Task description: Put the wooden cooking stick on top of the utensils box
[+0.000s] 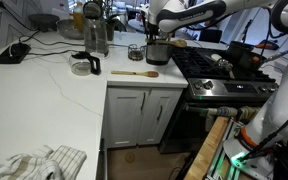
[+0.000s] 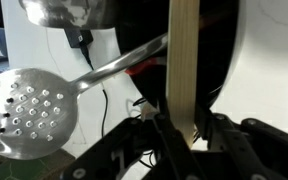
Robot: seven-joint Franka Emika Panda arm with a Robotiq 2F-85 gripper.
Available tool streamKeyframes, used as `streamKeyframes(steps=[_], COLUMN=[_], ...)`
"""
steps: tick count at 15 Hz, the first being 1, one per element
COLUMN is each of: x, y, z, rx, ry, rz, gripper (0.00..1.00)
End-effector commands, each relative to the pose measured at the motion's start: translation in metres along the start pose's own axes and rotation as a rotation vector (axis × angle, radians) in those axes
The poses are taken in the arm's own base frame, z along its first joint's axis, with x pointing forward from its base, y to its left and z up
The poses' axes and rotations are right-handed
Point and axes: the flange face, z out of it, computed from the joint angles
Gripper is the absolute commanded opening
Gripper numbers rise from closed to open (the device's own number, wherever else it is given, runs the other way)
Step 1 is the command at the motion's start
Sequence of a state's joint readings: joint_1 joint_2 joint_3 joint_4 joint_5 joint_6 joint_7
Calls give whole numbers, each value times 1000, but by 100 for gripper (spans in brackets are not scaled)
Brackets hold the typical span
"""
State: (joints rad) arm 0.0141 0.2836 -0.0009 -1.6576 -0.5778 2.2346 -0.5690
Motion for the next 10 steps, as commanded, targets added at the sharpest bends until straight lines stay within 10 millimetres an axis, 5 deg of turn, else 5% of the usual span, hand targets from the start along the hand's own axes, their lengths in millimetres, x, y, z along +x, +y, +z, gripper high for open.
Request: streamKeyframes(steps=[1,6,10], x=[4,6,7], y=[5,7,-14], z=[3,-5,-24], rx=[0,-1,90], ry=[-33,-21,-13], rz=[-18,-28,-83], gripper=[61,99,100])
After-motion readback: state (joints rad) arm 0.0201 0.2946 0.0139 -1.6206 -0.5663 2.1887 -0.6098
